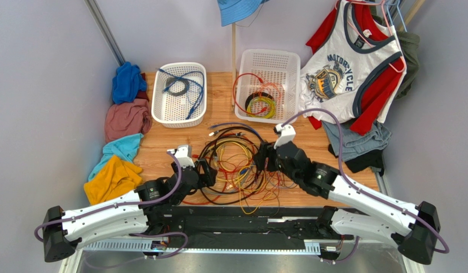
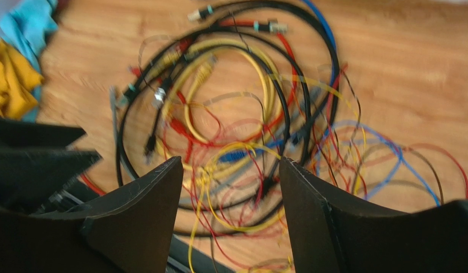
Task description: Untangle the cables
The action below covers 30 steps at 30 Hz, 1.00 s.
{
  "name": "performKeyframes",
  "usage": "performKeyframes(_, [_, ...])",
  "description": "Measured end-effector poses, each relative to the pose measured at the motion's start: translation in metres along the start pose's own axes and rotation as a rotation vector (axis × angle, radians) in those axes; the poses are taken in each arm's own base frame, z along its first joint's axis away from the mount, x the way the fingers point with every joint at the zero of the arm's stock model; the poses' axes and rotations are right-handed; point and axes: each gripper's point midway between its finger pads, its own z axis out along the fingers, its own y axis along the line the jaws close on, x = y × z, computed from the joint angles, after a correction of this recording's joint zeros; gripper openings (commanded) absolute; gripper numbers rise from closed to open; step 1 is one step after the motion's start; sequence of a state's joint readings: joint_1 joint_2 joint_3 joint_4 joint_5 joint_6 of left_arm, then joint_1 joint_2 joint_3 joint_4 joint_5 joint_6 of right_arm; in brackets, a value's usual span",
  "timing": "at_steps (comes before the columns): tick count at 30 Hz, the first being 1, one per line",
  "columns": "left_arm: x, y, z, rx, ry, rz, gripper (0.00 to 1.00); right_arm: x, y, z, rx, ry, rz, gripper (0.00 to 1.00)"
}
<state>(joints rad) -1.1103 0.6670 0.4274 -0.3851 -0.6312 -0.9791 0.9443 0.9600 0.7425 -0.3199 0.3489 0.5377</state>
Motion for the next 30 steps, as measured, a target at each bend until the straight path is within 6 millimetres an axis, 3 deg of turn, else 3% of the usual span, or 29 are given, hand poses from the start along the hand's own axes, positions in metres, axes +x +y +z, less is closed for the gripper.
performKeyframes(4, [0.004,-0.007,0.000,0.030,0.024,0.009,0.94,0.032,-0.007,-0.024,0.005,0.030,-0.015,0.70])
performKeyframes(8, [0.007,-0.012,0.001,0.053,0.041,0.010,0.94,0.047,-0.006,-0.042,0.018,0.050,-0.017,0.75])
performKeyframes(12, [0.010,-0.013,0.001,0.056,0.055,0.016,0.94,0.062,-0.020,-0.051,0.081,0.084,0.001,0.78])
performKeyframes(19, [0.018,-0.012,0.002,0.057,0.083,0.014,0.93,0.100,-0.063,-0.050,0.250,0.138,0.025,0.84])
performKeyframes(23, [0.023,-0.011,0.003,0.054,0.100,0.014,0.93,0.116,-0.083,-0.041,0.346,0.155,-0.026,0.81])
performKeyframes(24, [0.024,-0.011,0.003,0.055,0.103,0.014,0.93,0.118,-0.086,-0.037,0.361,0.160,-0.036,0.78])
performKeyframes(26, [0.024,-0.012,0.003,0.057,0.106,0.012,0.93,0.119,-0.088,-0.027,0.384,0.162,-0.047,0.61])
performKeyframes(27, [0.024,-0.012,0.003,0.058,0.106,0.011,0.93,0.119,-0.088,-0.021,0.387,0.163,-0.058,0.51])
performKeyframes(28, [0.024,-0.012,0.002,0.059,0.106,0.011,0.93,0.119,-0.086,-0.015,0.383,0.162,-0.069,0.34])
performKeyframes(29, [0.024,-0.012,0.002,0.061,0.105,0.011,0.93,0.118,-0.082,-0.010,0.371,0.161,-0.081,0.28])
performKeyframes(30, [0.023,-0.012,0.001,0.063,0.103,0.009,0.93,0.116,-0.079,-0.006,0.356,0.161,-0.098,0.14])
